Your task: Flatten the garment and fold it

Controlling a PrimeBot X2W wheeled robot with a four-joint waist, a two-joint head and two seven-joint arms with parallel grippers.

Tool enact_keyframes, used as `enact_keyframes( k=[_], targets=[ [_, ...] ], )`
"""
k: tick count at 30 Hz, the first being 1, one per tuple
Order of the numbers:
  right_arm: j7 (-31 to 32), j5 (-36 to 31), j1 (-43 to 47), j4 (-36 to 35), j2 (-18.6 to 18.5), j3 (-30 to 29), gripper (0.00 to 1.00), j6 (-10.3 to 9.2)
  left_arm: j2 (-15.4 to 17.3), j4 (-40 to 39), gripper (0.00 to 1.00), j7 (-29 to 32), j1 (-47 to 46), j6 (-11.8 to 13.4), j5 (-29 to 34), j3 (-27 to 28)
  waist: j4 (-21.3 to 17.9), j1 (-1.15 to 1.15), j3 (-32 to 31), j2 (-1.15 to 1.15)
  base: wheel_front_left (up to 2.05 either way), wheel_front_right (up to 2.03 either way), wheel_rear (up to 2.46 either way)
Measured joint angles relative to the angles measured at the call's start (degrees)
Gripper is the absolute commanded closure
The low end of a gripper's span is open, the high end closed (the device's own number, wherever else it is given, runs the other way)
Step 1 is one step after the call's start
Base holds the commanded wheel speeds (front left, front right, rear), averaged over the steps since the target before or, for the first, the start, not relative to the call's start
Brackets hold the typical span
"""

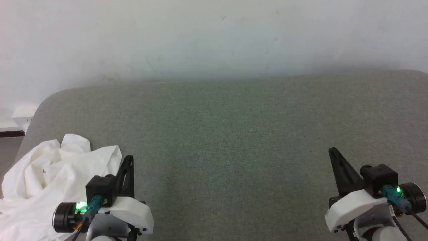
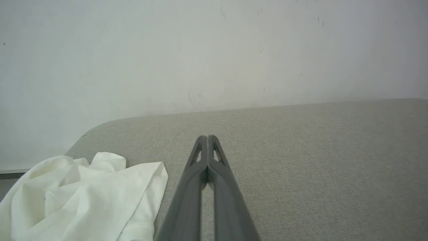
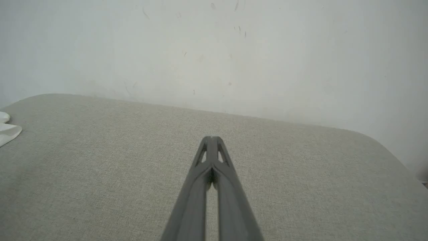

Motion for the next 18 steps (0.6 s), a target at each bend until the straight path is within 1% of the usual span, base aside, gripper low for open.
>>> enact_keyframes(
  k=[18],
  targets=[
    [0.0, 0.0, 0.0, 0.0, 0.0, 0.0, 1.0, 0.0, 0.0, 0.0, 1.0, 0.0, 0.0, 0.0, 0.0, 0.0, 0.0, 0.0, 0.0, 0.0, 0.0, 0.0, 0.0]
  ],
)
